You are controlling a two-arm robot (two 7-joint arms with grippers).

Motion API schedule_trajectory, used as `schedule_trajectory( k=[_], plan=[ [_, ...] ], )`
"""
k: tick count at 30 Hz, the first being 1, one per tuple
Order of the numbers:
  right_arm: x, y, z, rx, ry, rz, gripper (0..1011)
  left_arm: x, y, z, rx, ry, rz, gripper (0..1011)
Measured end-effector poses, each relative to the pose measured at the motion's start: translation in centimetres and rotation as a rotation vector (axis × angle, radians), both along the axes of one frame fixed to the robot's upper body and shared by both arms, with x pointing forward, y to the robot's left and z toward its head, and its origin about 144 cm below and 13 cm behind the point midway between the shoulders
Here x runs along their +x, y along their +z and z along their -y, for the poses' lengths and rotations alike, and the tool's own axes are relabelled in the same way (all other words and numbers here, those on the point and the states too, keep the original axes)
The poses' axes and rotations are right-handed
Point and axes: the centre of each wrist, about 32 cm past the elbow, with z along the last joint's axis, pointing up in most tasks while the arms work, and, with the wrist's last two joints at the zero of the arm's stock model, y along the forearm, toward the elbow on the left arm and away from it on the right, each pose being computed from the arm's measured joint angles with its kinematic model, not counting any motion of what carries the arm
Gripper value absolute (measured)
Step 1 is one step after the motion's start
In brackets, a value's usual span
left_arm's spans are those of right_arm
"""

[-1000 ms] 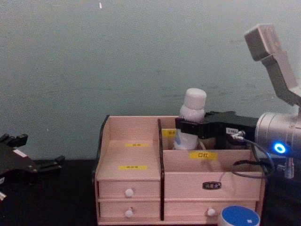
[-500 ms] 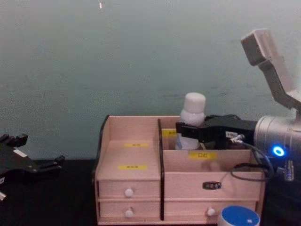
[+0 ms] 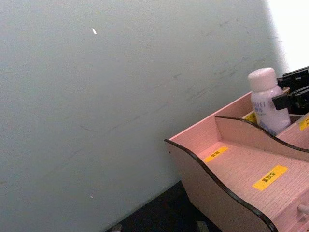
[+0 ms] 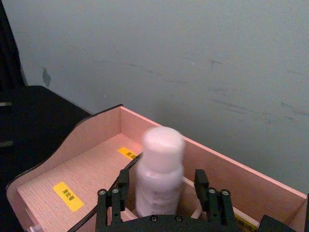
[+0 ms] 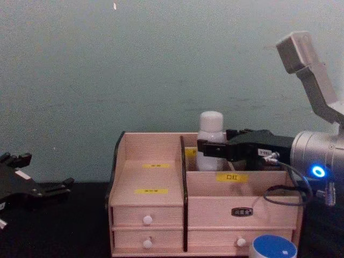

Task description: Pick up the facial cleanser and watermelon frost from the table and place them into the tiered storage box.

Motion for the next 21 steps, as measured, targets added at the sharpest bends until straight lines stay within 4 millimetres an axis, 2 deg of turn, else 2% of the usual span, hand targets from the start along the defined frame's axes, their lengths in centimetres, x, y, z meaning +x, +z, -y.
schedule_trajectory(
  k=[7,15,21],
  plan=[
    [0.0,0.0,0.0,0.001,0.000,0.000,1002,0.0,0.0,0.0,0.000,0.000,0.000,1001],
    [-0.2,0.1,0.2,0.009,0.002,0.003,1002,0.0,0.0,0.0,0.000,0.000,0.000,1001],
    [-1.3,0.6,0.9,0.033,0.010,0.010,1003,0.0,0.0,0.0,0.000,0.000,0.000,1001]
  ],
)
